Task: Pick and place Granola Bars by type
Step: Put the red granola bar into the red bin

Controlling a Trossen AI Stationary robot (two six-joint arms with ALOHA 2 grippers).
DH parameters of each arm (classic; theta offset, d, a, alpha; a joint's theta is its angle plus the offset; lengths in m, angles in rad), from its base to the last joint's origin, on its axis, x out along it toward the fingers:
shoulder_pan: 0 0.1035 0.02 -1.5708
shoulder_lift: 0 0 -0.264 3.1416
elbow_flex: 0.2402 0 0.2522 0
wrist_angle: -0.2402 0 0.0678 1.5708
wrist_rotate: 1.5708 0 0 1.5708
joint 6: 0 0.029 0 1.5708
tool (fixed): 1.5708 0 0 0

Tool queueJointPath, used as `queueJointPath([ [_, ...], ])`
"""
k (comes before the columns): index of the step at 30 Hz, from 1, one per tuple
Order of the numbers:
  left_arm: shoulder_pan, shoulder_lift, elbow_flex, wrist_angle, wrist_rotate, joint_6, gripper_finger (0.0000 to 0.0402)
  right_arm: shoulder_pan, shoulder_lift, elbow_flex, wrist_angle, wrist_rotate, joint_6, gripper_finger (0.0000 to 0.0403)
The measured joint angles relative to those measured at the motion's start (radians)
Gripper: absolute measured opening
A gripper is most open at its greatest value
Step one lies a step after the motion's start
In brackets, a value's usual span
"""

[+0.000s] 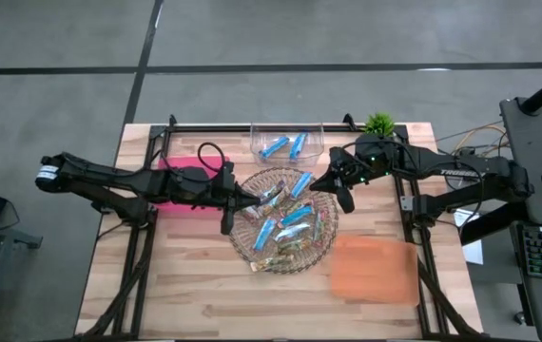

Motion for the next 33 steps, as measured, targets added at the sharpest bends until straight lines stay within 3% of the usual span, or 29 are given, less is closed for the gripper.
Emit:
queueJointPath([
  [21, 0.001, 0.000, 0.000, 0.000, -0.003, -0.002, 0.0000, 0.017, 0.000, 0.000, 0.003, -0.004, 0.026, 0.0009],
  [25, 0.000, 0.000, 0.000, 0.000, -0.003, -0.001, 0.0000, 0.016, 0.000, 0.001, 0.003, -0.045, 0.026, 0.0009],
  [33, 0.001, 0.000, 0.000, 0.000, -0.004, 0.000, 0.0000, 0.017, 0.000, 0.067, -0.015, -0.051, 0.001, 0.0009],
])
